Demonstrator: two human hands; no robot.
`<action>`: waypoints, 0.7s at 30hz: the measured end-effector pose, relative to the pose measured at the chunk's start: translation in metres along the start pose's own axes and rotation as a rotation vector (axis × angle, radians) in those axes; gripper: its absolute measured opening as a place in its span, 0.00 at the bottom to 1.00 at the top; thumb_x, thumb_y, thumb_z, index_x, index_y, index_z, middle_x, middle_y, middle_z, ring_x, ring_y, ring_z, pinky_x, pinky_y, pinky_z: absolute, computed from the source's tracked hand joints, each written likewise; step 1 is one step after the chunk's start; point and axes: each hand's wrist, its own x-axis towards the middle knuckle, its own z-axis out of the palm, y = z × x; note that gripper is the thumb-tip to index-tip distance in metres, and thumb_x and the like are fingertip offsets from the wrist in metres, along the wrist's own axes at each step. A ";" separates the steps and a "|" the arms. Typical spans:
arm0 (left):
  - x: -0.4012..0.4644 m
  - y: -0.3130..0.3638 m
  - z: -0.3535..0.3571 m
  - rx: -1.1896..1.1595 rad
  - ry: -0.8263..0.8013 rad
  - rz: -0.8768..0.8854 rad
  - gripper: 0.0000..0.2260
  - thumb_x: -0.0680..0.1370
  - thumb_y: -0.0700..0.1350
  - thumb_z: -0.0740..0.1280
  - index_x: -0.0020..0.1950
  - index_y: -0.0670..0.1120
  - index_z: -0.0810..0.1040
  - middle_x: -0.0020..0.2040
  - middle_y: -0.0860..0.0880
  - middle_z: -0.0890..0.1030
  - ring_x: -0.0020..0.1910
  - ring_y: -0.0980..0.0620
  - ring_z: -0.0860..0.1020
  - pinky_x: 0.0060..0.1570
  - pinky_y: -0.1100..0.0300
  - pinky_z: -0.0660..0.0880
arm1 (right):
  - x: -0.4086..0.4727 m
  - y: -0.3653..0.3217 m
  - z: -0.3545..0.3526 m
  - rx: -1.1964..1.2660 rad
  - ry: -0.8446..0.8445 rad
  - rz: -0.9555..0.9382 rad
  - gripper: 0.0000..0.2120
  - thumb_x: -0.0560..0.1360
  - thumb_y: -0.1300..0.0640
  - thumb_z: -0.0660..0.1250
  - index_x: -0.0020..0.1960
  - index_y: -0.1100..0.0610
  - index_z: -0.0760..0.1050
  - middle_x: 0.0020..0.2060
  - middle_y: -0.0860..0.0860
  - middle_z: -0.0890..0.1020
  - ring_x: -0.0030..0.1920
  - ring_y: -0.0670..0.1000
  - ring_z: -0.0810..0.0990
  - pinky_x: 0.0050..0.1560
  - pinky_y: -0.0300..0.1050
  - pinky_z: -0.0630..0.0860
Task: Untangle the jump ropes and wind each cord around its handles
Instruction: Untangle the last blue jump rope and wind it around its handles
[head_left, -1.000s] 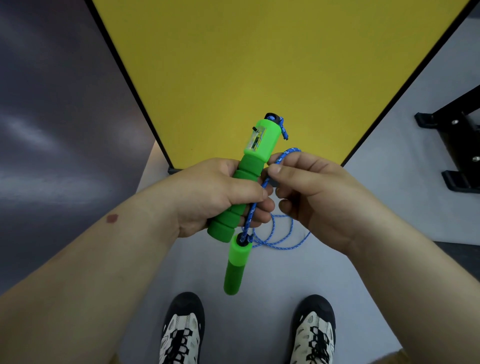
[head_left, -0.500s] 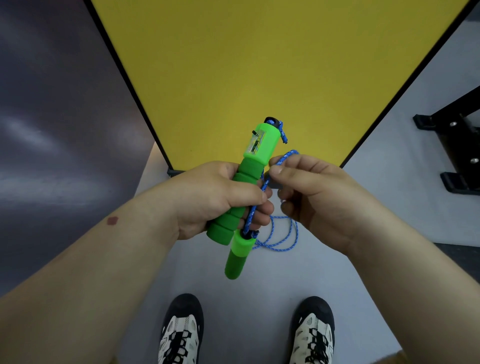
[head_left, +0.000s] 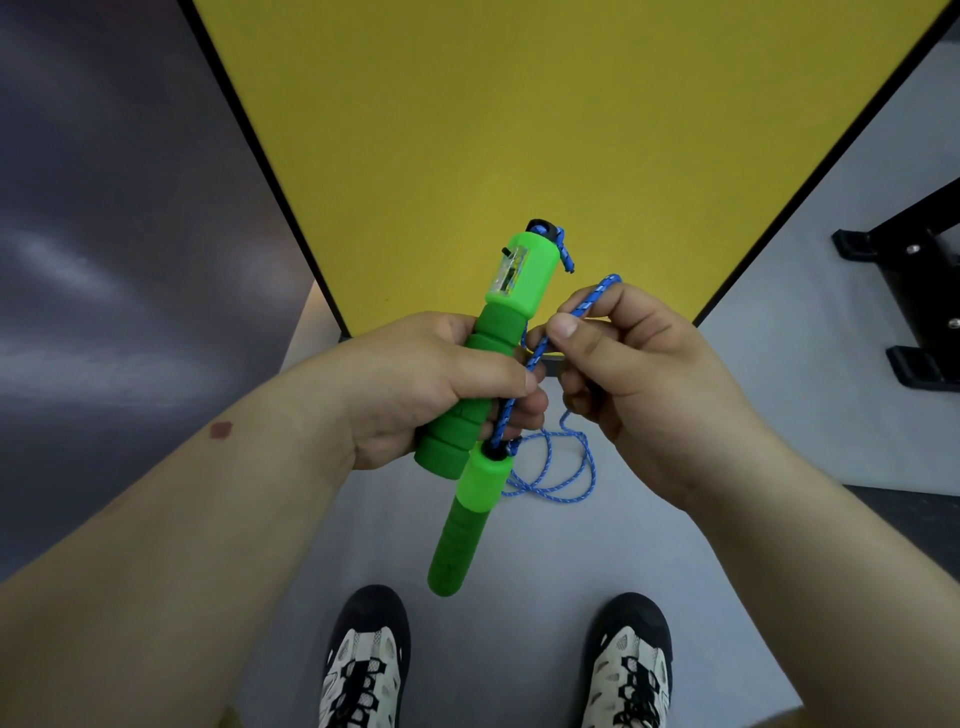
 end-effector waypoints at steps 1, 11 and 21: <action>0.000 0.000 -0.001 0.005 -0.005 0.003 0.08 0.78 0.35 0.67 0.57 0.40 0.77 0.42 0.44 0.83 0.44 0.48 0.83 0.44 0.58 0.80 | 0.000 0.000 0.000 0.011 -0.002 0.001 0.03 0.79 0.60 0.68 0.47 0.56 0.75 0.41 0.58 0.84 0.31 0.48 0.74 0.34 0.42 0.69; 0.006 -0.008 -0.009 0.069 0.049 0.021 0.19 0.65 0.38 0.70 0.55 0.40 0.80 0.44 0.45 0.81 0.46 0.48 0.79 0.52 0.53 0.74 | 0.001 -0.004 0.004 0.339 -0.041 0.076 0.05 0.83 0.56 0.61 0.48 0.53 0.71 0.40 0.52 0.81 0.33 0.51 0.80 0.43 0.49 0.82; 0.009 -0.017 -0.010 0.156 0.022 -0.047 0.22 0.66 0.42 0.69 0.60 0.49 0.79 0.56 0.46 0.85 0.54 0.49 0.84 0.63 0.46 0.75 | 0.011 -0.009 -0.003 0.710 -0.027 0.080 0.09 0.84 0.57 0.57 0.45 0.53 0.67 0.32 0.51 0.70 0.28 0.50 0.68 0.50 0.52 0.81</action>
